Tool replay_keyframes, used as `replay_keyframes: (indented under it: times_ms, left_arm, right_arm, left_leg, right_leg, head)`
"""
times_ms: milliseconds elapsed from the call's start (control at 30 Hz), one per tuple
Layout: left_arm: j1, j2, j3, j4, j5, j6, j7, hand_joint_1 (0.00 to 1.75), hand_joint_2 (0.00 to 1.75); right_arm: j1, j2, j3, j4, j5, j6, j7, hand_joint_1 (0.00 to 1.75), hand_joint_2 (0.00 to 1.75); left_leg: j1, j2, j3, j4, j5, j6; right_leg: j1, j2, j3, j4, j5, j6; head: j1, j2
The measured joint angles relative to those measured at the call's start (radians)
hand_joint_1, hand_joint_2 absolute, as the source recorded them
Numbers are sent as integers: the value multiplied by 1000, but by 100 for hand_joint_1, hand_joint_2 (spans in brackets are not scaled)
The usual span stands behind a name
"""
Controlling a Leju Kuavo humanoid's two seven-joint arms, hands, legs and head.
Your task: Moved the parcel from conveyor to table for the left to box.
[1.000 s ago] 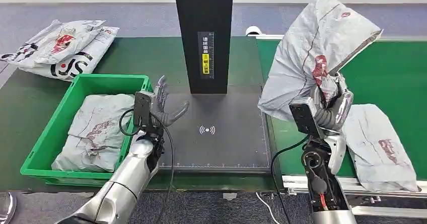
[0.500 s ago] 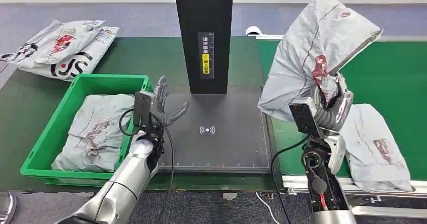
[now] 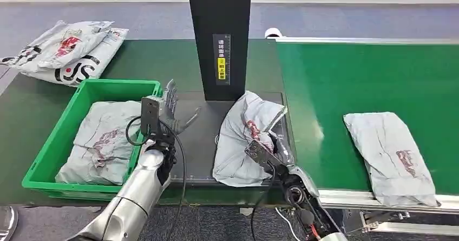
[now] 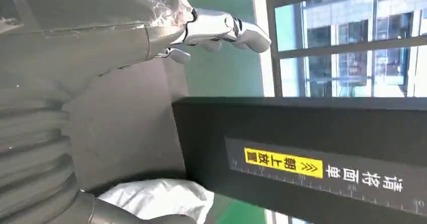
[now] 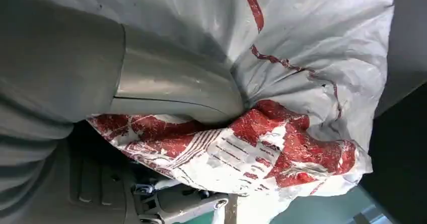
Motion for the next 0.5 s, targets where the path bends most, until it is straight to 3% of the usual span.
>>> replay_keyframes:
  times_ms: [333, 367, 500]
  left_arm:
    - [10, 0, 0, -17, -2, 3, 2, 0, 175]
    - [10, 0, 0, -17, -3, 3, 2, 0, 175]
    - [9, 0, 0, -16, -6, 6, -1, 0, 175]
  right_arm:
    - [-6, -1, 33, 10, -7, 1, 14, 175, 175]
    - [-7, -1, 35, 10, -4, -9, 18, 0, 175]
    - [-8, -8, 48, 10, -1, -33, 24, 0, 175]
  left_leg:
    - [-1, 1, 1, 0, 0, 1]
    - [-1, 1, 1, 0, 0, 0]
    - [-1, 1, 2, 0, 0, 0]
  right_leg:
    - [-1, 1, 0, 0, 1, 0]
    - [-1, 1, 0, 0, 1, 0]
    - [-1, 1, 0, 0, 1, 0]
  head:
    - [0, 0]
    - [0, 0]
    - [0, 0]
